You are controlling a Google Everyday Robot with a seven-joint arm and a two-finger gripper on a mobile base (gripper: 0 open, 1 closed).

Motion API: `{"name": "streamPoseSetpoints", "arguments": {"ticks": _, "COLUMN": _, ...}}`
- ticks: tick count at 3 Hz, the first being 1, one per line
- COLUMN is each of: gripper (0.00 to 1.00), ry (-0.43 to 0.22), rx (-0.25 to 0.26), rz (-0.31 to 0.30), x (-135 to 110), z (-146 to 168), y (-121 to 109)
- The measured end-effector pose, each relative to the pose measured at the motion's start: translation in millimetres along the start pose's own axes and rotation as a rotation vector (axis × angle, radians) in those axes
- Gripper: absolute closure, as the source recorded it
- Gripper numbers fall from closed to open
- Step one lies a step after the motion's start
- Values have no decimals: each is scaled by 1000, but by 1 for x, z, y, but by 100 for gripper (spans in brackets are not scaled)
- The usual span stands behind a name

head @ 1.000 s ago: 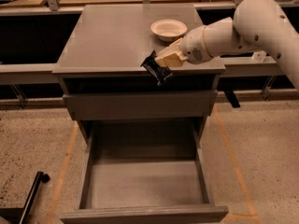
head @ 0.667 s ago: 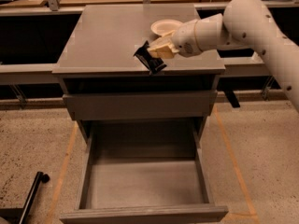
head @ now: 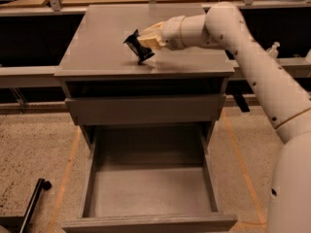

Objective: Pick rxbar blueberry from middle drawer and place on counter

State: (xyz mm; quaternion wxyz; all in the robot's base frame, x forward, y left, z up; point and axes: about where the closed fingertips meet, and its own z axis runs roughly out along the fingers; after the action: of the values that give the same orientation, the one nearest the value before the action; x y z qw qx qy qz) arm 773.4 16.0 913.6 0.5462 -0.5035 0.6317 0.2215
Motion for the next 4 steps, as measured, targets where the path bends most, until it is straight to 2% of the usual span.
{"name": "streamPoseSetpoints", "arguments": {"ticks": 1, "gripper": 59, "ry": -38, "rx": 21, "rz": -36, "x": 2, "z": 46, "y": -17}}
{"name": "streamPoseSetpoints", "arguments": {"ticks": 3, "gripper": 13, "ry": -44, "rx": 13, "rz": -37, "x": 0, "z": 54, "y": -15}}
{"name": "streamPoseSetpoints", "arguments": {"ticks": 4, "gripper": 0, "ry": -45, "rx": 9, "rz": -37, "x": 0, "z": 57, "y": -13}}
